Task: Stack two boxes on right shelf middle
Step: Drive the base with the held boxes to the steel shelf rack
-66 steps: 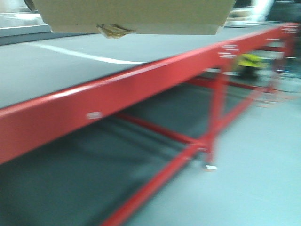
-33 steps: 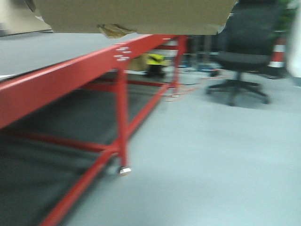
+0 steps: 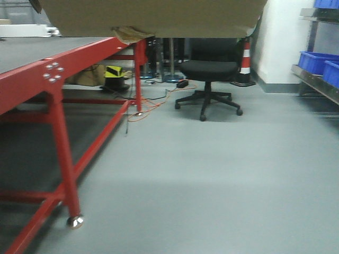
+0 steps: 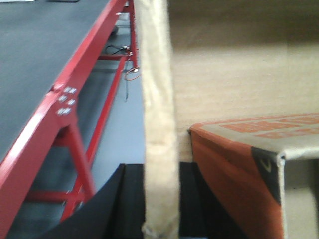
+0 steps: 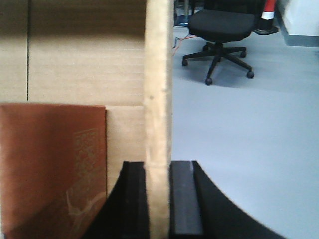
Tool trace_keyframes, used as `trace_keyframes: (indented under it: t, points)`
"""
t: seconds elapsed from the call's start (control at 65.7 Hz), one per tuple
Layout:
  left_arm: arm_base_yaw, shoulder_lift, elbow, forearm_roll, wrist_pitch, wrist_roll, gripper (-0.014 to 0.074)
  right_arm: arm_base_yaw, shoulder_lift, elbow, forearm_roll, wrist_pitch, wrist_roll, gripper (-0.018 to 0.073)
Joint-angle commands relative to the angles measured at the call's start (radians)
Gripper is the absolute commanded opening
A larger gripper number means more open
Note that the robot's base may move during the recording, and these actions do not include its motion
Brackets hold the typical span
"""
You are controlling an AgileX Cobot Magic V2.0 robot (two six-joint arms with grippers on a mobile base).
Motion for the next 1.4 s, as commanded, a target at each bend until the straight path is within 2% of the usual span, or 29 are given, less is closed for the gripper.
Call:
trace_keyframes:
  t: [0.0, 1.384]
  points:
    - [-0.003, -0.015, -0.008, 0.016, -0.045, 0.002, -0.0111, -0.003, -0.013, -0.006, -0.023, -0.054, -0.001, -0.0167]
    - [-0.003, -0.015, -0.008, 0.016, -0.045, 0.002, -0.0111, -0.003, -0.013, -0.006, -0.023, -0.054, -0.001, -0.0167]
